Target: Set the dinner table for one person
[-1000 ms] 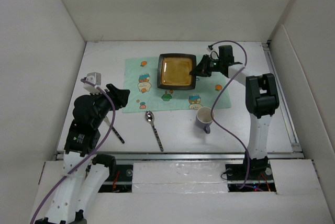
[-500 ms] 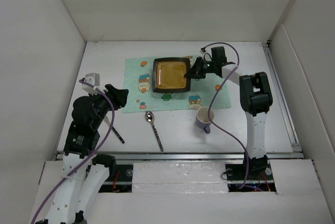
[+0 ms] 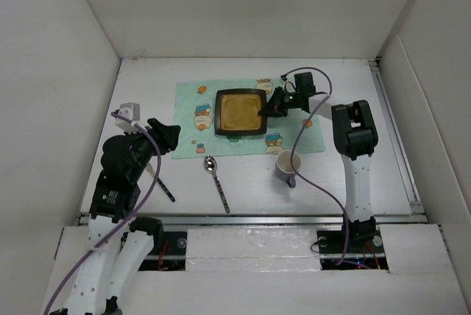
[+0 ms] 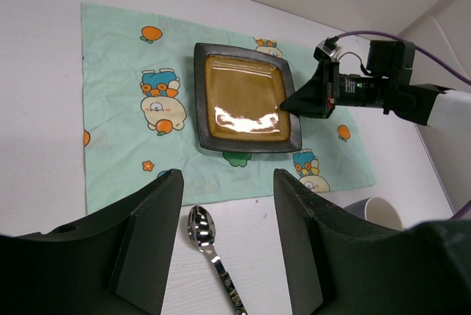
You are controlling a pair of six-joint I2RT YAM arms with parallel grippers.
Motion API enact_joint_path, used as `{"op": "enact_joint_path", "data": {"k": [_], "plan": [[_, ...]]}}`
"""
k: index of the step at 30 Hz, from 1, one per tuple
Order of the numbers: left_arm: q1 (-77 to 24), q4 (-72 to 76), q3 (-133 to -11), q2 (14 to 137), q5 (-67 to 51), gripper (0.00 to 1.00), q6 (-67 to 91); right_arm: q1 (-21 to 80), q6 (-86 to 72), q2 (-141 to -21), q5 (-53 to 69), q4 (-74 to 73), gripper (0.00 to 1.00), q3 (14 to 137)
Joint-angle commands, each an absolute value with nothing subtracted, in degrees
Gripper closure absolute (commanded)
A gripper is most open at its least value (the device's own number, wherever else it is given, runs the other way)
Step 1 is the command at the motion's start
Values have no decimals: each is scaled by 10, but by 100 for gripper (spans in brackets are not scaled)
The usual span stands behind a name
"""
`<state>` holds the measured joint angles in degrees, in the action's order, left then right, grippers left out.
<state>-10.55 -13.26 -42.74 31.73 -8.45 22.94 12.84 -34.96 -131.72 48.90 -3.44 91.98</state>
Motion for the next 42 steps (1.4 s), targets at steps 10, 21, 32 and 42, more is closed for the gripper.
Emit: {"op": "enact_joint_path", "data": {"k": [10, 21, 32, 42], "plan": [[-109, -112, -429, 315, -82, 51, 223, 133, -326, -1305, 516, -47, 71, 963], [-109, -111, -429, 314, -79, 50, 224, 106, -251, -1203, 407, -139, 44, 976], [-109, -111, -429, 311, -84, 53, 223, 111, -218, -836, 137, -91, 100, 670], [-109, -111, -432, 311, -86, 54, 225, 285, -223, -553, -126, -314, 49, 499]]}}
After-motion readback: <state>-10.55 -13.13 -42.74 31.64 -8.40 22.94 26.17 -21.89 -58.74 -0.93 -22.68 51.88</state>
